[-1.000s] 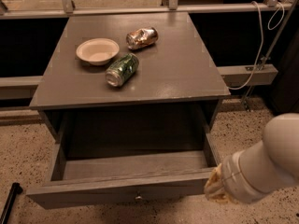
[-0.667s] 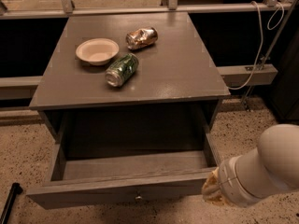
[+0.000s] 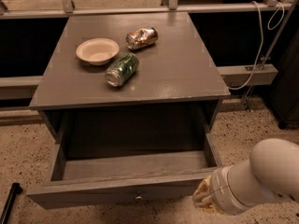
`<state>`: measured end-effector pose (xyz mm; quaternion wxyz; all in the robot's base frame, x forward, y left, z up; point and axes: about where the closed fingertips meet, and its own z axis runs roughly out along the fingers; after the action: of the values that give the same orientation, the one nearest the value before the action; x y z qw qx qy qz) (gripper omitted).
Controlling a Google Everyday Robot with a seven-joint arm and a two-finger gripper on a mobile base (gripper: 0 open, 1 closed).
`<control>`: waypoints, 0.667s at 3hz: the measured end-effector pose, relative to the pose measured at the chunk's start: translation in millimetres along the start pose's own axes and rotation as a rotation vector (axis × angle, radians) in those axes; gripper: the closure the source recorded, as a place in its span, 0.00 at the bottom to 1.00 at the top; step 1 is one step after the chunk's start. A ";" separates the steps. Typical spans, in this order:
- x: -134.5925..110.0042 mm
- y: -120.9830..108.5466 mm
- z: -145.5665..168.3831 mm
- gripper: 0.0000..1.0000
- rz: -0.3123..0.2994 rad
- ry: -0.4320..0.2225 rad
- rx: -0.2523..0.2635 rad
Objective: Close top drawer
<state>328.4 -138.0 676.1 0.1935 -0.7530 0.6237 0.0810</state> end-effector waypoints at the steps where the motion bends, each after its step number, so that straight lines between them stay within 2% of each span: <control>1: -13.2 5.0 43.0 1.00 0.028 -0.085 0.045; 2: -22.7 -0.7 70.3 1.00 0.061 -0.133 0.079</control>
Offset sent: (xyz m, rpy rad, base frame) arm 0.0129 0.0713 -0.0811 0.2267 -0.0376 -0.1005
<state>332.7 -89.8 620.4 0.2615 -0.7184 0.6348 0.1117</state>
